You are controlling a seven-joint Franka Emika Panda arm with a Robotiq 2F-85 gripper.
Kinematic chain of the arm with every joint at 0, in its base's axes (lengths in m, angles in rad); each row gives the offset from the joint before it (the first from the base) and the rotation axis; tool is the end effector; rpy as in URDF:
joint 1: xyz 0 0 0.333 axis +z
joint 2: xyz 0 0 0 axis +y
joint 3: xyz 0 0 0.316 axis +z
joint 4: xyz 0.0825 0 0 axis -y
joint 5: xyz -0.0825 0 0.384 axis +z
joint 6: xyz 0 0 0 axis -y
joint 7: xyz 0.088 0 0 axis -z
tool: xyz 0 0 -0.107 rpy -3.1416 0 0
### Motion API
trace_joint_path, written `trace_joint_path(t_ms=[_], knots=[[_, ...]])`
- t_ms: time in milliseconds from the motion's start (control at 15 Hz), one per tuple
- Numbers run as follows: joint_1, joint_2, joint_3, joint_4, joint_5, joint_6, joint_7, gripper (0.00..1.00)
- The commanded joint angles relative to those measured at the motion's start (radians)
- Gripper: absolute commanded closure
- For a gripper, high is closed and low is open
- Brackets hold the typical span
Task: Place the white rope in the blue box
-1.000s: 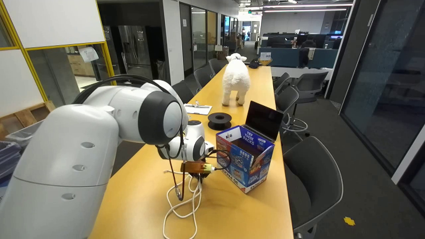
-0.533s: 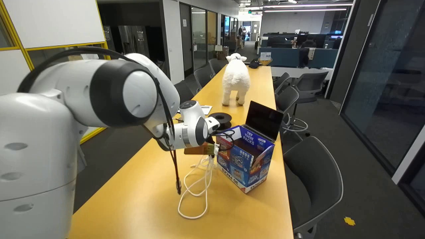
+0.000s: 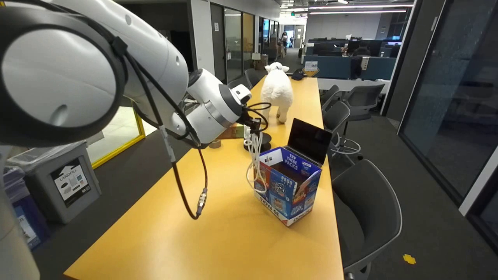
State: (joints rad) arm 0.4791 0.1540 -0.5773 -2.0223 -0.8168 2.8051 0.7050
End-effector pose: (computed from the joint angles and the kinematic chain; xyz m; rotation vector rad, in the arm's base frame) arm 0.6170 -0.0127 0.4466 2.5873 -0.0954 0.9951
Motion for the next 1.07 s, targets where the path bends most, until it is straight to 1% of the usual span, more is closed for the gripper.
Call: trace_joint_path(t_ms=[0, 200, 333, 400, 467, 533, 667, 800, 1000], knots=[[0.056, -0.054, -0.046, 0.091, -0.178, -0.108, 0.247, 0.94], [0.059, -0.064, -0.037, 0.178, -0.245, -0.218, 0.39, 0.94], [0.062, -0.057, -0.033, 0.227, -0.277, -0.283, 0.461, 0.94], [-0.118, -0.062, 0.16, 0.255, -0.312, -0.33, 0.498, 0.94], [-0.144, -0.061, 0.195, 0.274, -0.326, -0.363, 0.523, 0.94], [-0.192, -0.061, 0.249, 0.291, -0.343, -0.393, 0.551, 0.94], [-0.265, -0.059, 0.329, 0.305, -0.381, -0.425, 0.6, 0.94], [-0.319, -0.058, 0.383, 0.294, -0.424, -0.432, 0.643, 0.94], [-0.371, -0.04, 0.431, 0.29, -0.52, -0.448, 0.735, 0.94]])
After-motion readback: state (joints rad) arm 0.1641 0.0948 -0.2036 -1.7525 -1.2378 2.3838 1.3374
